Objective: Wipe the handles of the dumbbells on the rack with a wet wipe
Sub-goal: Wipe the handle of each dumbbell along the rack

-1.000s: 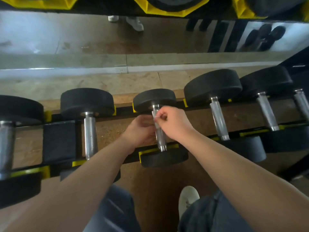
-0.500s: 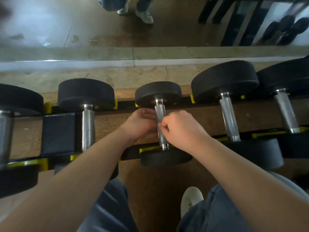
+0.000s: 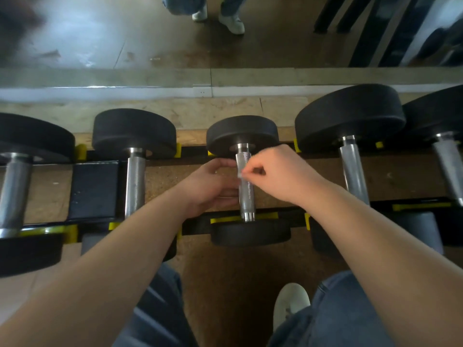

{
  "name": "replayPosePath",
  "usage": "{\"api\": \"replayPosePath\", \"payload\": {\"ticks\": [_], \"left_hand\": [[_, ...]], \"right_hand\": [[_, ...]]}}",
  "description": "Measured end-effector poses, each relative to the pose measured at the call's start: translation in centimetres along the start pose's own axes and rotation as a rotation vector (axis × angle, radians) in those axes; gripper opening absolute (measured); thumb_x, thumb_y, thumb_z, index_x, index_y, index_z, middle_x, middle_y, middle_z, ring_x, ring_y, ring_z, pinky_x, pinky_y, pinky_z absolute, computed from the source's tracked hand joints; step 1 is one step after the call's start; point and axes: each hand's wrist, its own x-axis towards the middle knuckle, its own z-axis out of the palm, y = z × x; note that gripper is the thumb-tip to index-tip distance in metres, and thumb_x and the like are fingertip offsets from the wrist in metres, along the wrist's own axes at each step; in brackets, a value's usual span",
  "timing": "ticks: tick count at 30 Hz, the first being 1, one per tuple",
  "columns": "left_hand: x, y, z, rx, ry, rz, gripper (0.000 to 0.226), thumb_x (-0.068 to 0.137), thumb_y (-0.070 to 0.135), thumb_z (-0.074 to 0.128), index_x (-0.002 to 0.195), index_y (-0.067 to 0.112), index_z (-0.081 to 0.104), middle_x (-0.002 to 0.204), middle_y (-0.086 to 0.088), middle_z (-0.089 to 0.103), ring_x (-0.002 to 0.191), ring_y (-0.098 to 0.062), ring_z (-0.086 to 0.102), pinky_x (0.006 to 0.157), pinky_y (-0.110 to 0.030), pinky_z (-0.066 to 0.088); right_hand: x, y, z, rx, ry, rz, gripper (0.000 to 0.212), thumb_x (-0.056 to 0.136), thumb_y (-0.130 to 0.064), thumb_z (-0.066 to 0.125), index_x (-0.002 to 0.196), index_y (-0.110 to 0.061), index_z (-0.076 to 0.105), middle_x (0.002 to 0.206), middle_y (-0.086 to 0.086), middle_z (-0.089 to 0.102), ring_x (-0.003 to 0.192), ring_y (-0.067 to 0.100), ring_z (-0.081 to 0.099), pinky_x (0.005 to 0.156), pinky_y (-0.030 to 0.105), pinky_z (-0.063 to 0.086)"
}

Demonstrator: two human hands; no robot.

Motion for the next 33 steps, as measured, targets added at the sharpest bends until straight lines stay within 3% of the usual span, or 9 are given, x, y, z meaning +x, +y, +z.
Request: {"api": "replayPosePath", "payload": {"ticks": [2, 4, 12, 17, 18, 23, 26, 29, 33], "left_hand": [[0.0, -0.1, 0.1, -0.018, -0.002, -0.006, 0.043, 0.097, 0.003, 0.065, 0.133, 0.024, 0.055, 0.112, -0.011, 0.078, 0.102, -0.027, 0.076, 0.087, -0.041, 0.060], [0.1, -0.1, 0.0, -0.021, 0.005, -0.005, 0.042, 0.098, 0.003, 0.061, 0.134, 0.024, 0.054, 0.111, -0.011, 0.078, 0.102, -0.027, 0.076, 0.087, -0.041, 0.060], [-0.1, -0.1, -0.1, -0.015, 0.006, -0.005, 0.043, 0.098, 0.003, 0.062, 0.134, 0.025, 0.056, 0.114, -0.011, 0.077, 0.104, -0.026, 0.076, 0.086, -0.040, 0.061], [-0.4, 0.0, -0.2, -0.032, -0.026, -0.007, 0.044, 0.098, 0.001, 0.059, 0.137, 0.021, 0.054, 0.115, -0.014, 0.077, 0.104, -0.029, 0.075, 0.088, -0.041, 0.059], [-0.4, 0.0, -0.2, -0.032, -0.028, -0.006, 0.043, 0.098, 0.001, 0.059, 0.136, 0.021, 0.054, 0.115, -0.014, 0.077, 0.104, -0.028, 0.075, 0.086, -0.040, 0.060], [-0.5, 0.0, 0.0, -0.025, -0.017, 0.001, 0.044, 0.097, 0.002, 0.061, 0.135, 0.023, 0.055, 0.114, -0.012, 0.077, 0.104, -0.027, 0.076, 0.086, -0.040, 0.060], [-0.6, -0.2, 0.0, -0.021, -0.011, 0.007, 0.045, 0.097, 0.001, 0.061, 0.136, 0.022, 0.055, 0.115, -0.013, 0.077, 0.106, -0.029, 0.075, 0.092, -0.043, 0.059], [-0.9, -0.2, 0.0, -0.038, -0.029, 0.011, 0.045, 0.098, 0.001, 0.060, 0.137, 0.022, 0.054, 0.117, -0.013, 0.076, 0.108, -0.029, 0.074, 0.093, -0.043, 0.058], [-1.1, -0.4, 0.1, -0.038, -0.038, 0.028, 0.044, 0.100, 0.001, 0.057, 0.138, 0.023, 0.053, 0.117, -0.012, 0.076, 0.107, -0.028, 0.074, 0.093, -0.042, 0.058]], "right_hand": [[-1.2, -0.5, -0.7, -0.029, -0.292, -0.017, 0.012, 0.096, -0.036, 0.068, 0.103, -0.032, 0.077, 0.081, -0.025, 0.063, 0.075, -0.013, 0.059, 0.075, 0.011, 0.044], [-1.8, -0.6, -0.4, -0.046, -0.424, -0.020, 0.013, 0.094, -0.037, 0.070, 0.105, -0.034, 0.077, 0.089, -0.026, 0.063, 0.082, -0.012, 0.059, 0.080, 0.014, 0.046], [0.8, 0.4, 1.3, 0.064, 0.127, 0.013, 0.014, 0.098, -0.035, 0.065, 0.106, -0.028, 0.075, 0.096, -0.018, 0.066, 0.078, -0.006, 0.058, 0.072, 0.018, 0.049], [-1.1, -0.5, -0.2, 0.025, -0.430, 0.032, 0.013, 0.093, -0.040, 0.071, 0.104, -0.034, 0.075, 0.095, -0.019, 0.068, 0.085, -0.005, 0.062, 0.071, 0.016, 0.045], [-1.4, -0.6, 0.0, 0.024, -0.452, 0.034, 0.012, 0.094, -0.040, 0.070, 0.103, -0.034, 0.074, 0.096, -0.019, 0.067, 0.085, -0.003, 0.062, 0.069, 0.018, 0.045], [0.2, -0.1, 1.7, 0.027, 0.092, 0.106, 0.011, 0.102, -0.031, 0.058, 0.108, -0.023, 0.063, 0.099, -0.009, 0.066, 0.083, 0.004, 0.064, 0.070, 0.020, 0.052], [1.0, 0.1, 2.2, 0.042, 0.228, 0.176, 0.010, 0.104, -0.026, 0.055, 0.112, -0.021, 0.060, 0.099, -0.007, 0.063, 0.085, 0.007, 0.063, 0.071, 0.020, 0.051], [0.0, -0.2, 1.4, 0.096, 0.092, 0.243, 0.010, 0.102, -0.027, 0.060, 0.110, -0.022, 0.063, 0.095, -0.011, 0.062, 0.085, 0.005, 0.062, 0.068, 0.017, 0.045], [-2.3, -1.5, 0.1, 0.113, -0.366, 0.282, 0.004, 0.094, -0.027, 0.070, 0.098, -0.026, 0.070, 0.087, -0.012, 0.064, 0.083, 0.006, 0.062, 0.069, 0.022, 0.048]]}}
